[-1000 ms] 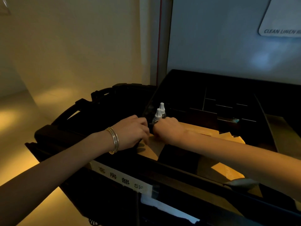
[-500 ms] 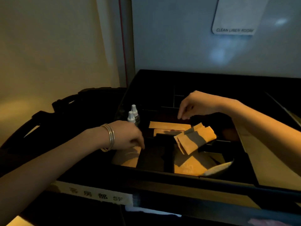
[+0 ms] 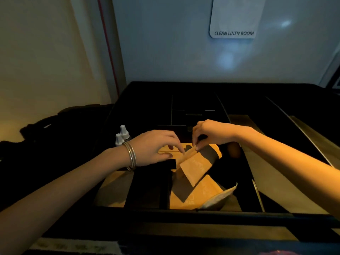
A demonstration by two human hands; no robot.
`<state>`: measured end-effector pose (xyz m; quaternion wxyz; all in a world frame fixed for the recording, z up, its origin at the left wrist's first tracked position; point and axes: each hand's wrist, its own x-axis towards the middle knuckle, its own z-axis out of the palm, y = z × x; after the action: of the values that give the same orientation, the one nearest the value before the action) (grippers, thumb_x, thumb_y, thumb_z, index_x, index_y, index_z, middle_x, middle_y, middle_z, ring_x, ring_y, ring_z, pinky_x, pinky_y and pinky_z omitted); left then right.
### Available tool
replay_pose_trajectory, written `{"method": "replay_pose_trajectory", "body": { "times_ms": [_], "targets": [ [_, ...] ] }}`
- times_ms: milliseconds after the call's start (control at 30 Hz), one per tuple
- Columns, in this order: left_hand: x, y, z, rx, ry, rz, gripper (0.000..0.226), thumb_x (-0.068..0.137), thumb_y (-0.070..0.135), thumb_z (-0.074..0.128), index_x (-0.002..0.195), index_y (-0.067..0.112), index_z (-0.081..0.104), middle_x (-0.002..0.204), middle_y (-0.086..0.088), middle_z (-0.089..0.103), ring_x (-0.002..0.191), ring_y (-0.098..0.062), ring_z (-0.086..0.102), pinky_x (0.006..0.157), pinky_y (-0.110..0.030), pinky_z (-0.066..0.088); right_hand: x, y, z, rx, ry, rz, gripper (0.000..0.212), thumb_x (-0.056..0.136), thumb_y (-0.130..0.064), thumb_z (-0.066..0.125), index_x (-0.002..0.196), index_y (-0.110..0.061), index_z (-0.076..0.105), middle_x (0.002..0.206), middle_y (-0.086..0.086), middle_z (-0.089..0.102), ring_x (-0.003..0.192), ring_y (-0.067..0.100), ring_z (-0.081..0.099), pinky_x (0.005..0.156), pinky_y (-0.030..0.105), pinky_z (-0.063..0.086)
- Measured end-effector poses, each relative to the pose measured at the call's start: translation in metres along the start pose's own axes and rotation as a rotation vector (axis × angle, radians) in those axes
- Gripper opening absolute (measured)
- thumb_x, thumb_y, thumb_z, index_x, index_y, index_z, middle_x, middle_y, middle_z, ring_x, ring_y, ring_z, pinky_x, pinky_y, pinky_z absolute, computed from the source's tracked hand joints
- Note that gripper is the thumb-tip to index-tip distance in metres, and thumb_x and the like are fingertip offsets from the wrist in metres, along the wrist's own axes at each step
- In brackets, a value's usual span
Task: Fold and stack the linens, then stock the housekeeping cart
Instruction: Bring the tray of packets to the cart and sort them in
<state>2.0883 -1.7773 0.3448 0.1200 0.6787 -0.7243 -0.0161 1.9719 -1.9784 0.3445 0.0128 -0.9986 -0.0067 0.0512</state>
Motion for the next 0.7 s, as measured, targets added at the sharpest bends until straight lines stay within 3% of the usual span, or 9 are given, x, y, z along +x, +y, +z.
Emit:
{"method": "replay_pose_trajectory", "body": {
  "times_ms": [100, 167, 233, 333, 400, 467, 567, 633, 700],
  "targets": [
    [0.008, -0.012, -0.006, -0.087, 0.191, -0.136, 0.037, 0.085, 0.018, 0.043, 0.116, 0.017, 0.064, 0.107, 0.002, 0.063, 0.098, -0.011, 0.058, 0.085, -0.023, 0.044, 0.001, 0.010, -0.004, 0.174, 0.179, 0.032, 0.013, 0.088, -0.022, 0.064, 0.095, -0.012, 0.070, 0.088, -0.009, 0.059, 0.082, 0.006, 0.056, 0.071, 0.010, 0.038],
    [0.017, -0.017, -0.008, -0.239, 0.344, -0.289, 0.030, 0.096, 0.014, 0.040, 0.116, 0.014, 0.062, 0.100, -0.001, 0.065, 0.087, -0.008, 0.061, 0.078, -0.022, 0.047, 0.003, 0.016, -0.007, 0.283, 0.298, 0.069, 0.009, 0.087, -0.023, 0.065, 0.090, -0.015, 0.069, 0.084, -0.010, 0.061, 0.076, 0.000, 0.056, 0.069, 0.009, 0.042],
    [0.029, -0.020, -0.012, -0.574, 0.459, -0.418, 0.025, 0.100, 0.015, 0.038, 0.114, 0.013, 0.058, 0.095, -0.005, 0.064, 0.071, -0.002, 0.065, 0.071, -0.024, 0.054, 0.006, 0.019, -0.009, 0.337, 0.393, 0.105, 0.005, 0.087, -0.024, 0.066, 0.086, -0.020, 0.068, 0.081, -0.013, 0.060, 0.073, -0.005, 0.055, 0.065, 0.005, 0.042],
    [0.044, -0.024, -0.018, -1.086, 0.498, -0.496, 0.021, 0.100, 0.027, 0.036, 0.105, 0.013, 0.051, 0.097, -0.007, 0.060, 0.070, -0.008, 0.067, 0.066, -0.024, 0.057, 0.010, 0.022, -0.012, 0.442, 0.490, 0.171, 0.002, 0.086, -0.024, 0.067, 0.084, -0.023, 0.066, 0.080, -0.017, 0.059, 0.076, -0.007, 0.054, 0.063, 0.004, 0.041],
    [0.053, -0.026, -0.021, -1.171, 0.593, -0.538, 0.021, 0.100, 0.033, 0.037, 0.098, 0.015, 0.048, 0.095, -0.004, 0.057, 0.073, -0.014, 0.064, 0.063, -0.026, 0.057, 0.013, 0.023, -0.014, 0.488, 0.536, 0.199, 0.003, 0.085, -0.023, 0.069, 0.085, -0.020, 0.068, 0.078, -0.018, 0.059, 0.076, -0.004, 0.057, 0.065, 0.006, 0.044],
    [0.062, -0.031, -0.023, -1.204, 0.749, -0.594, 0.023, 0.100, 0.034, 0.038, 0.085, 0.017, 0.043, 0.080, -0.001, 0.050, 0.061, -0.011, 0.055, 0.052, -0.023, 0.054, 0.017, 0.025, -0.015, 0.552, 0.583, 0.245, 0.004, 0.085, -0.021, 0.068, 0.086, -0.017, 0.068, 0.076, -0.012, 0.061, 0.076, 0.006, 0.062, 0.064, 0.014, 0.053],
    [0.073, -0.033, -0.022, -1.215, 0.648, -0.661, 0.026, 0.096, 0.036, 0.048, 0.079, 0.017, 0.042, 0.071, -0.001, 0.044, 0.053, -0.010, 0.048, 0.042, -0.021, 0.049, 0.020, 0.019, -0.016, 0.462, 0.670, 0.289, 0.006, 0.086, -0.024, 0.066, 0.091, -0.020, 0.067, 0.081, -0.008, 0.062, 0.082, 0.015, 0.065, 0.069, 0.033, 0.057],
    [0.079, -0.031, -0.013, -1.090, 0.495, -0.675, 0.024, 0.091, 0.033, 0.057, 0.084, 0.015, 0.043, 0.086, -0.006, 0.051, 0.069, -0.015, 0.057, 0.053, -0.025, 0.055, 0.019, 0.006, -0.014, 0.257, 0.708, 0.265, 0.010, 0.085, -0.028, 0.064, 0.093, -0.024, 0.068, 0.085, -0.008, 0.064, 0.086, 0.018, 0.064, 0.073, 0.041, 0.053],
    [0.084, -0.030, -0.001, -1.073, 0.512, -0.658, 0.028, 0.086, 0.030, 0.064, 0.094, 0.012, 0.044, 0.105, -0.014, 0.057, 0.090, -0.023, 0.063, 0.071, -0.035, 0.058, 0.019, -0.010, -0.009, 0.172, 0.732, 0.223, 0.013, 0.086, -0.029, 0.061, 0.096, -0.025, 0.069, 0.091, -0.006, 0.065, 0.090, 0.020, 0.063, 0.073, 0.040, 0.052]
  ]
}}
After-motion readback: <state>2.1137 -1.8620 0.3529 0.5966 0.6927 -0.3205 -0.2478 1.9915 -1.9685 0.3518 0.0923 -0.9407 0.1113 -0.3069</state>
